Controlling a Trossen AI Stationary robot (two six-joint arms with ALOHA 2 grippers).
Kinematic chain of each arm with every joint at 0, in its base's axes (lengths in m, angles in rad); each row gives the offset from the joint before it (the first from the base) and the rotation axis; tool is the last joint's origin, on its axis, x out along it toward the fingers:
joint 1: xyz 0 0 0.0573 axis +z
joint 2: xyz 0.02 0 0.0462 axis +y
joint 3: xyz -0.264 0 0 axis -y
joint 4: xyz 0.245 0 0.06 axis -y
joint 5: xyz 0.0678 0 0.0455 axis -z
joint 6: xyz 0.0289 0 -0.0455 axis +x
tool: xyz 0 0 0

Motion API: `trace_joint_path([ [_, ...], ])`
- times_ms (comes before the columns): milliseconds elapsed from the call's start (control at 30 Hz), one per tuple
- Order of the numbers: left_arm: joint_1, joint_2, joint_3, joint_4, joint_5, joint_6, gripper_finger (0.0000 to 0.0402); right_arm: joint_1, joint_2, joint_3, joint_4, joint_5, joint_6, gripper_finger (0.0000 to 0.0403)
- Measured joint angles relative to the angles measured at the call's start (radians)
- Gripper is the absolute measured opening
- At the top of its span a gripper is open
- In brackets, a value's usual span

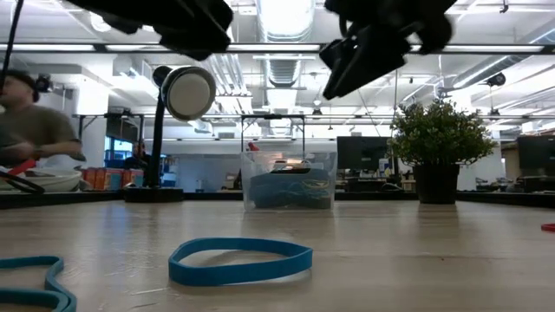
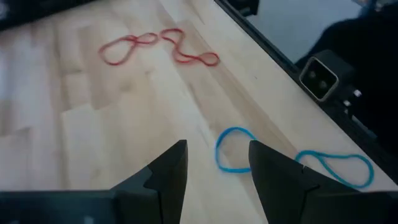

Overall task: Pick and place rubber bands into bin
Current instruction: Put blue rubberband into the transparent bin

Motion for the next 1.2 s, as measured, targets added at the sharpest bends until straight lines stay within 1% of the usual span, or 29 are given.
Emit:
trace_joint_path([
  [100, 0.002, 0.073, 0.021, 0.049, 0.023, 0.023, 0.0156, 0.057, -0.001, -0.003, -0.018, -0.001, 0.033, 0.0118],
  [233, 0.005, 0.165, 0.077, 0.047, 0.023, -0.003, 0.0156, 0.11, -0.002, -0.009, -0.04, 0.001, 0.094, 0.0112],
  [333, 0.005, 0.228, 0.13, 0.007, 0.023, -0.041, 0.0156, 0.137, -0.002, -0.016, -0.058, 0.015, 0.154, 0.0107],
  [433, 0.006, 0.286, 0.183, -0.079, 0.023, -0.062, 0.0156, 0.162, -0.002, -0.033, -0.083, 0.066, 0.196, 0.0103],
  [533, 0.006, 0.335, 0.229, -0.12, 0.023, -0.064, 0.0156, 0.18, -0.001, -0.057, -0.099, 0.106, 0.233, 0.0099],
  [600, 0.007, 0.362, 0.257, -0.127, 0.024, -0.073, 0.0156, 0.186, -0.001, -0.074, -0.096, 0.112, 0.262, 0.0096],
  [800, 0.009, 0.4, 0.283, -0.143, 0.028, -0.101, 0.0156, 0.202, -0.001, -0.104, -0.098, 0.115, 0.322, 0.0093],
  [1033, 0.009, 0.413, 0.272, -0.138, 0.03, -0.158, 0.0156, 0.217, -0.001, -0.121, -0.094, 0.134, 0.34, 0.0095],
  [1200, 0.009, 0.413, 0.27, -0.134, 0.03, -0.163, 0.0156, 0.217, -0.001, -0.125, -0.075, 0.134, 0.346, 0.0095],
])
